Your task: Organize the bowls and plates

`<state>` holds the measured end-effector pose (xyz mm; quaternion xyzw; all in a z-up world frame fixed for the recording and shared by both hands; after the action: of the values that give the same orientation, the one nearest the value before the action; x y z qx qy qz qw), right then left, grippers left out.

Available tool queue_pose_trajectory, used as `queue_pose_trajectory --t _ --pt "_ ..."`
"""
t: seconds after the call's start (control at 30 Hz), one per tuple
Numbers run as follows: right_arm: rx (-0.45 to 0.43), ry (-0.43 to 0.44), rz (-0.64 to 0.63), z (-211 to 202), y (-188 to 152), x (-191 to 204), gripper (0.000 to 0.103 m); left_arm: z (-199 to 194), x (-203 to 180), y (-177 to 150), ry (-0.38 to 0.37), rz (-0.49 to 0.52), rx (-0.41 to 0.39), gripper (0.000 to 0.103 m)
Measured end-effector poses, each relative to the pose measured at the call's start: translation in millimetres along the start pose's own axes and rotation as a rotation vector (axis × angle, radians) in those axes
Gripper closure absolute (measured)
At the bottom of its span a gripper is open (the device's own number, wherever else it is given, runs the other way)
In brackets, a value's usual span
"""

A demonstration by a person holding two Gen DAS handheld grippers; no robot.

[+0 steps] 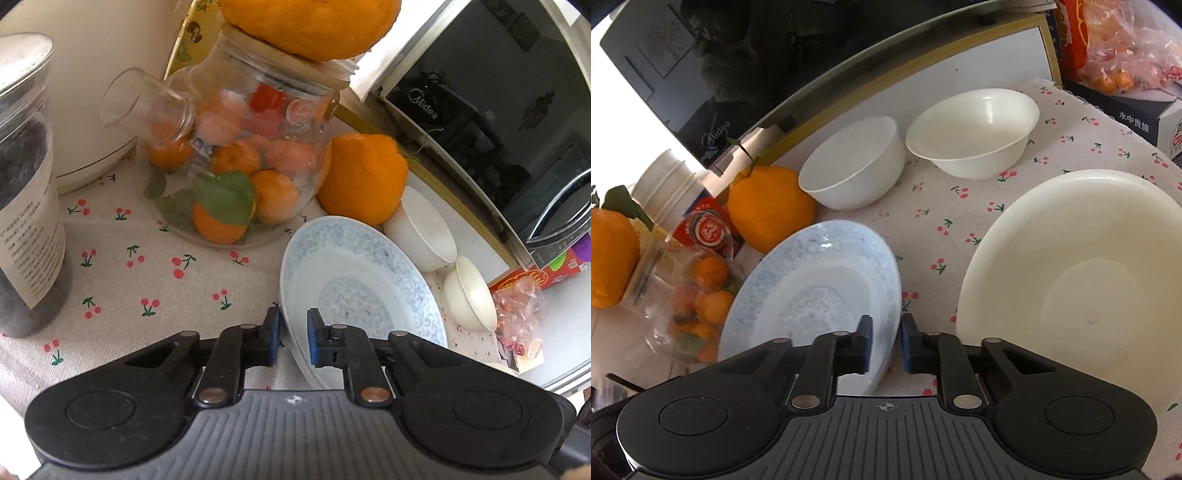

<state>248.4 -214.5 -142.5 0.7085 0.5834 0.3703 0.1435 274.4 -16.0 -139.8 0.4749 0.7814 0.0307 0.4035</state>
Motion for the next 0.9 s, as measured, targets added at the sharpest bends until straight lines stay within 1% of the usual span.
queue_pose_trajectory --t 0.1,0.2,0.33,0.53,0.7,0.9 --pt "-0.002 0.003 0.004 -2 0 -1 0.092 -3 0 -1 0.002 0.005 -0.006 0.091" --pt "-0.013 0.014 0.007 -6 1 0 0.092 -8 -7 -4 0.011 0.056 -0.033 0.091" --pt "-0.018 0.014 0.017 -16 4 -3 0.091 -8 -12 -9 0.007 0.072 -0.021 0.091" --pt "-0.015 0.014 0.004 -32 4 -5 0.091 -23 -20 -14 -0.005 0.113 -0.031 0.091" --pt "-0.017 0.017 -0.012 -49 3 -4 0.091 -34 -20 -21 -0.008 0.116 -0.009 0.091" --pt "0.018 0.019 -0.013 -65 -4 -6 0.09 -45 -23 -28 -0.011 0.139 0.011 0.09"
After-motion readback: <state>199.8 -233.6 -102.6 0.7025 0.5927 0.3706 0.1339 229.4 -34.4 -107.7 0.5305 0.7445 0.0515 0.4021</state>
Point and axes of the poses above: each gripper's, at about its wrist camera, not at the fingertips, and z roughly the way its jaws point, x to its left, y to its top, the point moved 9 cm from there along z, roughly the way its jaws point, and after that the axes turned 12 degrees about -z, right-handed, at the moved point
